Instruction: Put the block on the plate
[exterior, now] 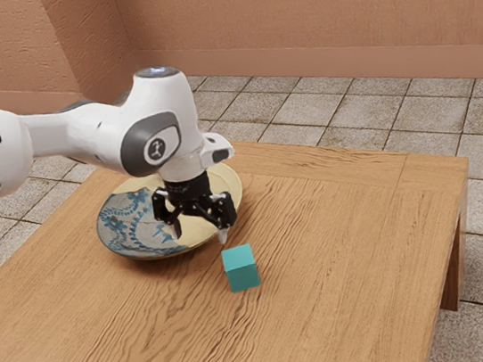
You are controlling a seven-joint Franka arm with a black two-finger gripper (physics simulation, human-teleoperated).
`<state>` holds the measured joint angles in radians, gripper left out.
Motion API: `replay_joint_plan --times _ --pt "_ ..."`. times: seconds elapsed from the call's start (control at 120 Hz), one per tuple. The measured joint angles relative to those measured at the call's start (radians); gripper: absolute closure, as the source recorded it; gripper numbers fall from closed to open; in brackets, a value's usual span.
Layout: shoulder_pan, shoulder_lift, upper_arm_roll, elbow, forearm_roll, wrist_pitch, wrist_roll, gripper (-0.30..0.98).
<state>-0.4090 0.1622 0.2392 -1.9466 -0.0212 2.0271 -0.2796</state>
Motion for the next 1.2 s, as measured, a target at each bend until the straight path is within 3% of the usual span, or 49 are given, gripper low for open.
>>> replay_joint_plan --times 0.192,0.475,1.2 --pt "-0.091 0.102 0.072 0.07 -0.036 0.046 -0.134 0.0" --pt "-0.111 0.214 0.086 0.121 -0.113 0.13 -0.278 0.0" --pt "-0.066 0.339 0.05 0.106 -0.124 0.26 -0.458 0.04"
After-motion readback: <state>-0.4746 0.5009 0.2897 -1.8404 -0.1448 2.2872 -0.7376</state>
